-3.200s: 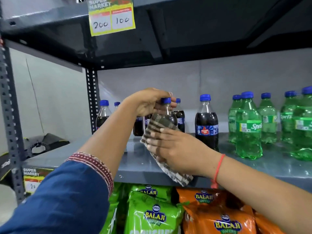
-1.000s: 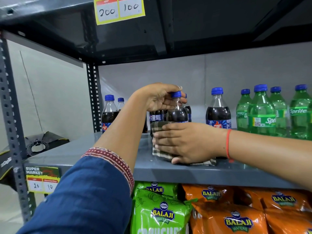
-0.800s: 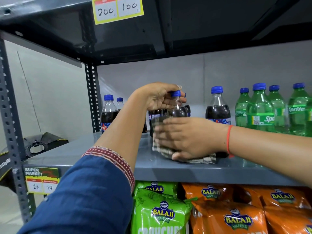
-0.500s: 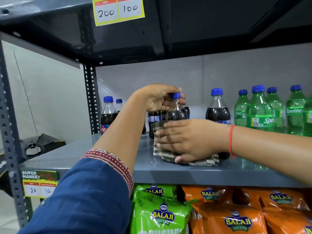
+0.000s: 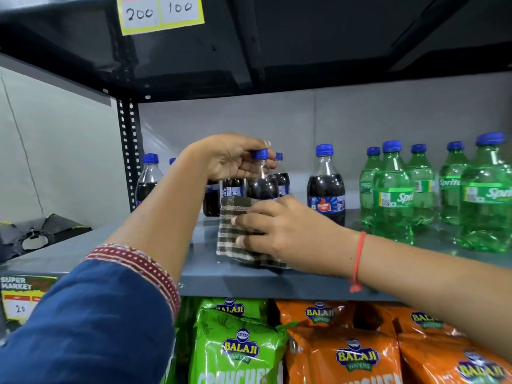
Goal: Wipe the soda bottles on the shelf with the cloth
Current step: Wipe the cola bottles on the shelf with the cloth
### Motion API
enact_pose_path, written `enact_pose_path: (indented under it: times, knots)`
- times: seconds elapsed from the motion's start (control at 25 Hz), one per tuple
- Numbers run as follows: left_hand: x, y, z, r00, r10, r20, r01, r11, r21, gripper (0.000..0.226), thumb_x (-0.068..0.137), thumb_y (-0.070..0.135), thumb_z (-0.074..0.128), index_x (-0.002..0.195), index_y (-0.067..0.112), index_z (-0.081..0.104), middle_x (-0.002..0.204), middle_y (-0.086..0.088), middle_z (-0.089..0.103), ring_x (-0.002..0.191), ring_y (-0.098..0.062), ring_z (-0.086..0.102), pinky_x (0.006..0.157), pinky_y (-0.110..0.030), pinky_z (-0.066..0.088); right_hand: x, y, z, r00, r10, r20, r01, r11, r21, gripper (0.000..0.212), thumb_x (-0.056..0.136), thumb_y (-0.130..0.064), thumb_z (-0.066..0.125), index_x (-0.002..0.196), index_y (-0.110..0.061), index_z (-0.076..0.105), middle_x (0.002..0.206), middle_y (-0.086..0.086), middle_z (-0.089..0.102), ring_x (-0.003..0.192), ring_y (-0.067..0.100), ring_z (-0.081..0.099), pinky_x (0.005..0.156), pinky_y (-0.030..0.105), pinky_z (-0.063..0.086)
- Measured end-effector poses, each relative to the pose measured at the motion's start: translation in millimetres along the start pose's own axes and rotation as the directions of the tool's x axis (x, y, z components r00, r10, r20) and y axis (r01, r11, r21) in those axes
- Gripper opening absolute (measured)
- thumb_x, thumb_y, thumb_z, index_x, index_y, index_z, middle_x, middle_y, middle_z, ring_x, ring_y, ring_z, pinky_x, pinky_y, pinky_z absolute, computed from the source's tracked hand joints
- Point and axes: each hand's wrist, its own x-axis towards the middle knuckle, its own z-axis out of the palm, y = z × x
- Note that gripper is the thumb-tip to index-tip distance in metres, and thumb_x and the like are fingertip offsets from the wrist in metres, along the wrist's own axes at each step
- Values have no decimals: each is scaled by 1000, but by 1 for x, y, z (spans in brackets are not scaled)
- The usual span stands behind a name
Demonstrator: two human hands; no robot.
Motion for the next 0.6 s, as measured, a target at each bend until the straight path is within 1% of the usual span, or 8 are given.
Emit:
enact_pose_path:
  times: [0.12,0.2,0.32,0.36,0.4,0.44,0.52,0.6]
  knots:
    - [-6,3,4,997,43,-59,-36,994,107,26,87,23,52,104,5,62,93,-8,68,79,-14,62,73,-22,53,-3,-4,-22,999,37,0,-37,985,170,27,81,1,56,102,-13,66,121,10,62,101,32,55,68,43,51]
    - [-8,9,9,969,180,-169,-139,963,233,19,86,17,54,100,9,64,99,-10,65,82,-16,55,77,-22,47,-12,-2,-41,998,12,-68,2,980,197,30,81,1,49,100,-12,67,115,10,64,98,32,56,67,44,52]
    - [-10,29,25,821,456,-342,-360,880,310,29,82,16,57,110,11,64,114,-4,66,101,-13,59,96,-26,43,-36,10,-61,988,15,-155,18,978,209,43,76,-2,33,99,-12,67,112,11,66,96,33,58,70,42,52]
    - [-10,38,35,782,523,-339,-432,847,308,30,81,18,59,110,13,65,113,0,67,105,-10,60,98,-27,44,-45,17,-64,986,27,-164,6,981,194,43,77,-2,33,100,-12,68,113,12,66,96,33,58,72,41,52]
    - [-11,45,47,768,564,-305,-482,821,306,29,80,21,60,108,14,66,110,4,67,104,-6,60,98,-26,45,-55,24,-65,987,45,-151,-18,984,178,40,78,0,38,101,-11,68,113,14,66,97,34,59,73,40,52]
    - [-10,50,61,773,580,-256,-502,807,313,29,80,23,62,106,14,67,108,6,67,101,-3,60,96,-26,46,-64,31,-64,990,68,-121,-48,985,163,35,76,5,47,100,-9,68,113,16,66,97,35,60,73,40,52]
    - [-5,53,86,818,553,-159,-472,803,365,30,81,24,61,107,11,66,115,4,65,93,0,57,94,-23,44,-79,45,-57,991,119,-55,-110,984,138,40,64,18,64,96,-6,70,110,19,67,95,37,62,73,42,54]
    - [6,48,102,868,483,-113,-395,811,431,28,83,25,59,104,7,67,113,2,66,83,3,56,84,-16,42,-87,52,-47,992,124,-20,-120,985,121,43,59,19,69,94,-4,70,107,19,68,94,36,63,69,42,58]
